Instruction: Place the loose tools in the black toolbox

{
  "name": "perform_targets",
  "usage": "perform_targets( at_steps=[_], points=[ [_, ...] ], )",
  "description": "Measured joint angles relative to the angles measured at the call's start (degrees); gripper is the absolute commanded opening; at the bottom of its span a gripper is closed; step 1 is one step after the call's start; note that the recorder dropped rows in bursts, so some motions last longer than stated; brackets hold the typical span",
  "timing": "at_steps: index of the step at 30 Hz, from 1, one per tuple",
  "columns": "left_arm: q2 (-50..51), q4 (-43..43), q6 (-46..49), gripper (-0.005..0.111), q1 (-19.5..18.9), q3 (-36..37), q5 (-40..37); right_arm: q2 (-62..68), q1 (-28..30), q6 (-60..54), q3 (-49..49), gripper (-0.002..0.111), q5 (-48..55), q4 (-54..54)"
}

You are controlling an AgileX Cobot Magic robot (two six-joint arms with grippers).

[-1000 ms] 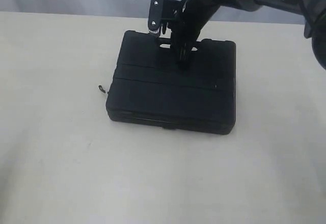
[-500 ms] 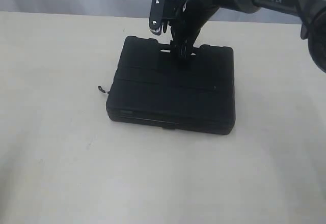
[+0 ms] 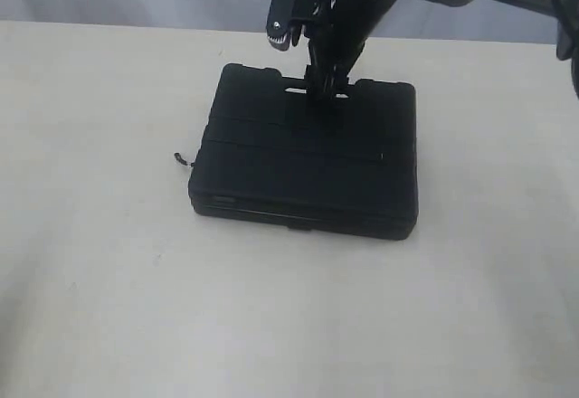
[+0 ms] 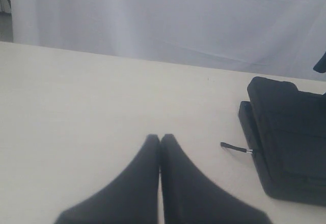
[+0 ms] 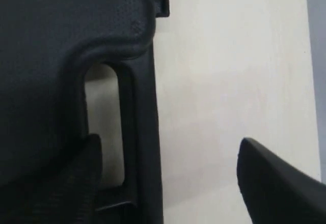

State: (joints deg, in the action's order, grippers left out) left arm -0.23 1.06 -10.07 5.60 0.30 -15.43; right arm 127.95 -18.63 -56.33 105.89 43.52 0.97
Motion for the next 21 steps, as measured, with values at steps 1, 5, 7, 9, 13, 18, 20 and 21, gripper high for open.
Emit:
perform_targets(
  at_steps=[1, 5, 7, 9, 13, 18, 20, 21],
  points=[
    [0.0, 0.0, 0.0, 0.0, 0.0, 0.0, 0.0, -0.43, 0.0, 0.29, 0.29, 0.058, 1.48, 0.0],
    [0.0, 0.0, 0.0, 0.0, 0.0, 0.0, 0.0, -1.95, 0.0, 1.98, 1.26, 0.056, 8.29, -0.39],
    [0.0, 0.0, 0.0, 0.0, 0.0, 0.0, 0.0, -2.44, 0.0, 2.83, 2.11, 0.056, 11.41, -2.05],
    [0.0, 0.0, 0.0, 0.0, 0.0, 0.0, 0.0, -3.41, -0.1, 3.45, 3.36, 0.056, 14.07, -4.17],
    [0.0, 0.0, 0.0, 0.0, 0.0, 0.0, 0.0, -5.93, -0.31, 4.95, 5.95, 0.056, 18.62, -7.41],
    [0.0, 0.0, 0.0, 0.0, 0.0, 0.0, 0.0, -10.42, -0.34, 8.4, 7.62, 0.046, 24.76, -8.22],
    [0.0, 0.0, 0.0, 0.0, 0.0, 0.0, 0.0, -13.08, -0.34, 11.04, 6.75, 0.031, 25.27, -8.22],
    [0.0, 0.0, 0.0, 0.0, 0.0, 0.0, 0.0, -15.07, -0.34, 11.9, 5.58, 0.023, 25.38, -8.22]
  ],
)
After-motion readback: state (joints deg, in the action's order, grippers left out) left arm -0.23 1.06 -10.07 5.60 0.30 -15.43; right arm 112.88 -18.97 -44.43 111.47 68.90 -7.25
